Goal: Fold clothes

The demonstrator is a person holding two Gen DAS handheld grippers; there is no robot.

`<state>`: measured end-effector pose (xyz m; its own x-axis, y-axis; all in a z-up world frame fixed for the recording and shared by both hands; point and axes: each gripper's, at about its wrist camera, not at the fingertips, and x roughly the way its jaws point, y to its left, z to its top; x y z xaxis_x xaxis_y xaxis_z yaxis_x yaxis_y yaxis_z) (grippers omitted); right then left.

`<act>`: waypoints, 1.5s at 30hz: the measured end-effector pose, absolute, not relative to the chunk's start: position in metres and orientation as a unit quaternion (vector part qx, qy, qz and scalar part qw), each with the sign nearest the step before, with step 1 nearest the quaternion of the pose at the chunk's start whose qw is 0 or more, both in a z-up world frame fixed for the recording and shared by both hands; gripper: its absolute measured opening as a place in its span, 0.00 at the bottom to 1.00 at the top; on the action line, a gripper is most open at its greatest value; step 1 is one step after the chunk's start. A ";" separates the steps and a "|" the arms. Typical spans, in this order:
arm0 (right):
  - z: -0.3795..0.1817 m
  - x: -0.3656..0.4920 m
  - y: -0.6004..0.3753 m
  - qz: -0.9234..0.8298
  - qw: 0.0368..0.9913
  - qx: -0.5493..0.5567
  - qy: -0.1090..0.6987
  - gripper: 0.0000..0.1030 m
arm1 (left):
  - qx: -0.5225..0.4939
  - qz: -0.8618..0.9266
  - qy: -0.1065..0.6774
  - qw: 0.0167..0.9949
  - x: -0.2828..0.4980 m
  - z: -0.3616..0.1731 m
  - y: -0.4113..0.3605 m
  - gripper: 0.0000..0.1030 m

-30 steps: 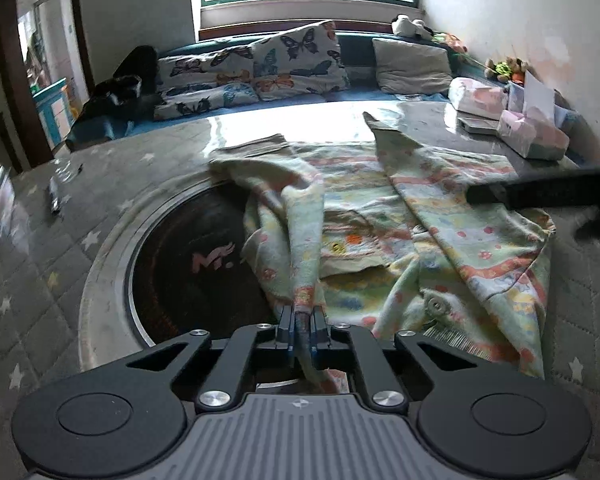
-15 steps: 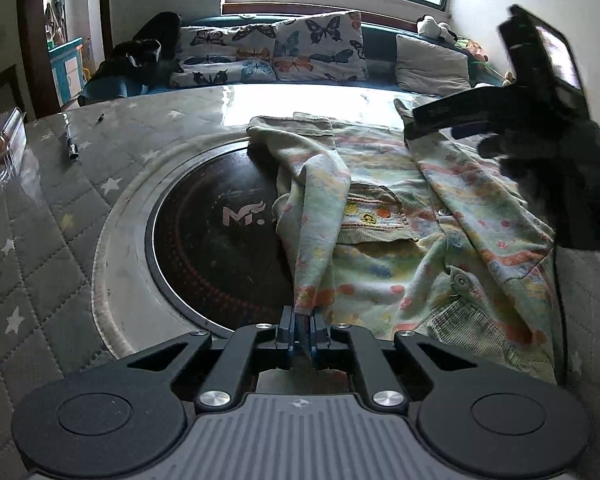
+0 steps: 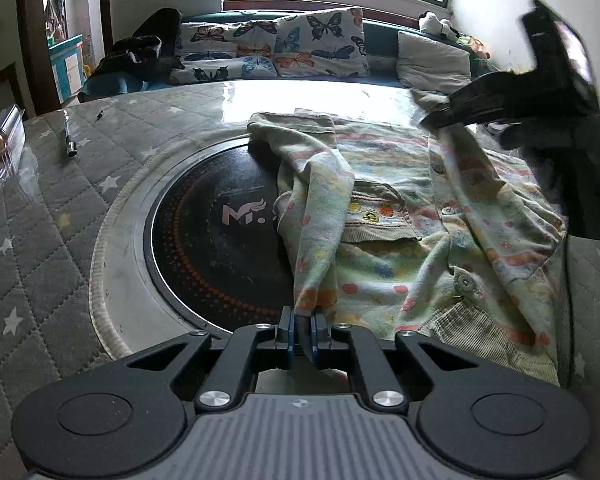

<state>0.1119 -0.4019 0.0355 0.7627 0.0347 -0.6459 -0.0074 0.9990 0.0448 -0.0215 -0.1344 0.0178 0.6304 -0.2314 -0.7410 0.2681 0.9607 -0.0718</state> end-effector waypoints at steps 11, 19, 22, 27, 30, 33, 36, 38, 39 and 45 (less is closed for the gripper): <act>0.094 -0.012 -0.464 -0.038 0.961 0.057 0.270 0.09 | 0.021 -0.134 0.397 0.908 -0.034 0.020 -0.132 0.06; 0.095 -0.094 -0.509 -0.094 0.960 0.077 0.253 0.09 | 0.029 -0.137 0.399 0.906 -0.058 0.022 -0.126 0.06; 0.089 -0.120 -0.529 -0.120 0.955 0.088 0.256 0.09 | 0.033 -0.138 0.400 0.906 -0.068 0.024 -0.123 0.06; 0.072 -0.162 -0.562 -0.166 0.940 0.119 0.275 0.09 | 0.039 -0.142 0.403 0.903 -0.080 0.024 -0.121 0.06; 0.054 -0.180 -0.575 -0.188 0.928 0.131 0.293 0.09 | 0.047 -0.154 0.405 0.900 -0.085 0.024 -0.125 0.06; 0.031 -0.194 -0.587 -0.207 0.915 0.151 0.313 0.12 | 0.055 -0.164 0.406 0.897 -0.092 0.026 -0.130 0.06; 0.018 -0.203 -0.594 -0.227 0.905 0.161 0.322 0.24 | 0.055 -0.166 0.409 0.896 -0.094 0.025 -0.130 0.06; 0.012 -0.211 -0.597 -0.244 0.899 0.162 0.327 0.32 | 0.054 -0.167 0.410 0.895 -0.093 0.025 -0.129 0.06; 0.011 -0.214 -0.598 -0.252 0.896 0.161 0.327 0.34 | 0.055 -0.167 0.411 0.895 -0.093 0.025 -0.128 0.07; 0.024 -0.217 -0.598 -0.297 0.897 0.119 0.306 0.39 | 0.057 -0.168 0.409 0.895 -0.092 0.025 -0.129 0.09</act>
